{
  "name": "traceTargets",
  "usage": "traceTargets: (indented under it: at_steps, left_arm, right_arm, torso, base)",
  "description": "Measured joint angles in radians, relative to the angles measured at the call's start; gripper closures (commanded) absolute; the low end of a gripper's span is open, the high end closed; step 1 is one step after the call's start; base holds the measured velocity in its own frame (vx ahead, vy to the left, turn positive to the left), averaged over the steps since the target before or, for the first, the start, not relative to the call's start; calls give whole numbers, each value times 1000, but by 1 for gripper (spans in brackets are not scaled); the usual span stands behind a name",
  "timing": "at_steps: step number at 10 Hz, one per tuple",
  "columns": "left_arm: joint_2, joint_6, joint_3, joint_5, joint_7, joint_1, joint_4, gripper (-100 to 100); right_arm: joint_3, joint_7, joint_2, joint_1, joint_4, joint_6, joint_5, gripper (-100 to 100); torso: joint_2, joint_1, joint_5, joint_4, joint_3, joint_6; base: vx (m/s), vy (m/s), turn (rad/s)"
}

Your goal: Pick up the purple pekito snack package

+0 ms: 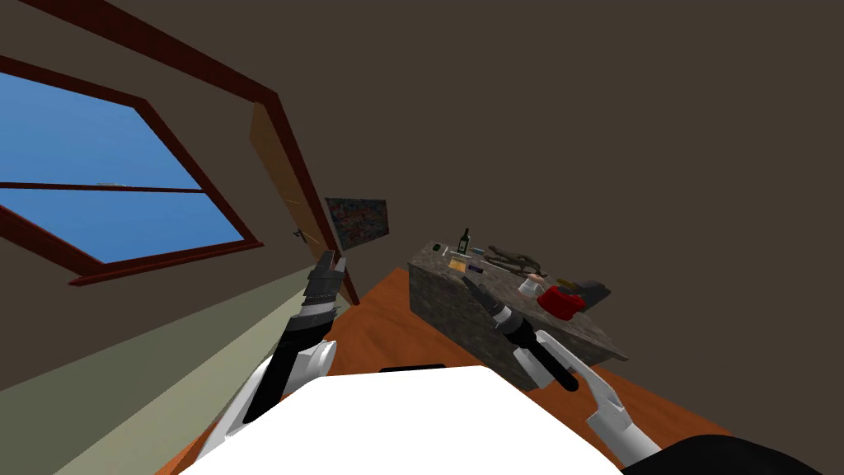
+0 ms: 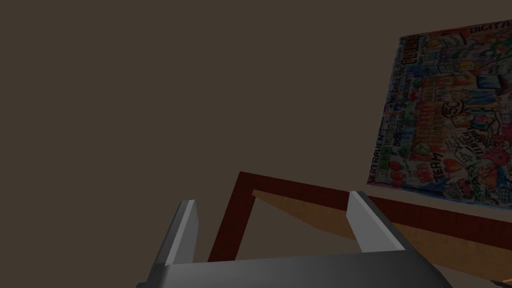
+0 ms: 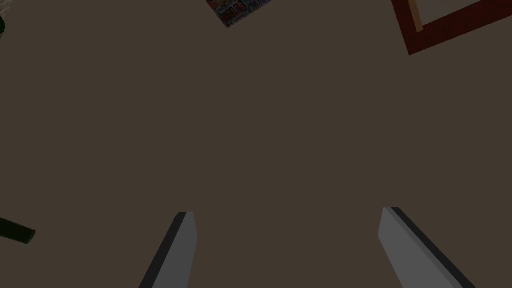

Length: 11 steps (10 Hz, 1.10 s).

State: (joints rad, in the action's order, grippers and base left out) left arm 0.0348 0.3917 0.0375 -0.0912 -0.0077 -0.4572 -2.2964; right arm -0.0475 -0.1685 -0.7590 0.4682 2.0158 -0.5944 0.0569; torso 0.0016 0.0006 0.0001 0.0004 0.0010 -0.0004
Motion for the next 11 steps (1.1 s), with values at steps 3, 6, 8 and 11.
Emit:
traceTargets:
  at_steps: [3,6,8,11]
  left_arm:
    - [0,0,0,0,0,0,0,0]
    - [0,0,0,0,0,0,0,0]
    - [0,0,0,0,0,0,0,0]
    - [0,0,0,0,0,0,0,0]
  right_arm:
    - [-18,2,-90,1,-39,-4,22,-100]
    - [-34,4,-176,1,-65,0,40,-100]
    - [-52,2,-233,6,-107,-14,59,-100]
    - [-72,7,-315,0,-148,-18,76,-100]
  torso:
    - [0,1,0,0,0,1]
    - [-1,0,0,0,-1,1]
    - [-1,0,0,0,-1,1]
    - [-2,-1,0,0,-1,1]
  base:
    - [-17,28,64]
    - [-10,25,137]
    - [-3,13,29]
    - [8,18,143]
